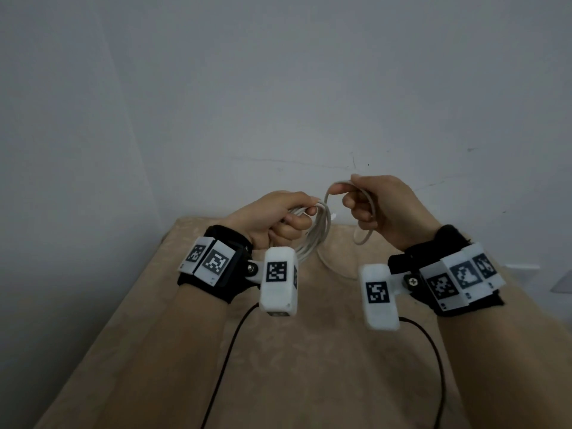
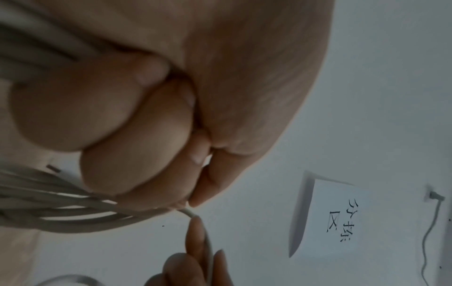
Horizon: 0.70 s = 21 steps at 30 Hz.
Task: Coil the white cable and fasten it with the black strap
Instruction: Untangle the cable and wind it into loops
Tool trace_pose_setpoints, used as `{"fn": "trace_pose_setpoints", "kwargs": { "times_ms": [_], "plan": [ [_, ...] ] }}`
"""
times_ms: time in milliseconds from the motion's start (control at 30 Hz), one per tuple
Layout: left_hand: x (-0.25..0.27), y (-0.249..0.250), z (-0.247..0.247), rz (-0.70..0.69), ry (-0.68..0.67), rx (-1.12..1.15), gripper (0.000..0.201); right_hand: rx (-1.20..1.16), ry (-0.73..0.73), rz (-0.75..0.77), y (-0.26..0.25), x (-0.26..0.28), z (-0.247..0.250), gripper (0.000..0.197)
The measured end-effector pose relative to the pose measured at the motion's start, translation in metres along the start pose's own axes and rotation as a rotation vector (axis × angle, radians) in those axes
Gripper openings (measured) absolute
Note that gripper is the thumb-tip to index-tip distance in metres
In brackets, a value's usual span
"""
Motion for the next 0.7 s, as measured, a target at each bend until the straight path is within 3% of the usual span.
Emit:
{"fn": "trace_pose_setpoints", "kwargs": {
  "times_ms": [300,467,700],
  "plan": [
    [-0.002,0.006,0.000,-0.068,0.027,-0.001,0.032,0.132,-0.058,0.158,-0.016,0.012,-0.023,0.037],
    [-0.006,0.006,0.002,-0.118,0.118,-0.020,0.040,0.222,-0.086,0.225,-0.016,0.018,-0.038,0.036],
    [-0.012,0.003,0.003,-0.184,0.142,0.084,0.064,0.347,-0.162,0.232,-0.009,0.017,-0.049,0.036]
  ]
}}
Point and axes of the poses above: each hand's wrist, its own x-axis away from the middle knuckle, its own z-axis out of the back of the hand, y = z × x, the point moved 4 cm from there along -x, towards the middle knuckle, and after that the axes turned 12 degrees about -x, right-handed, at the moved point
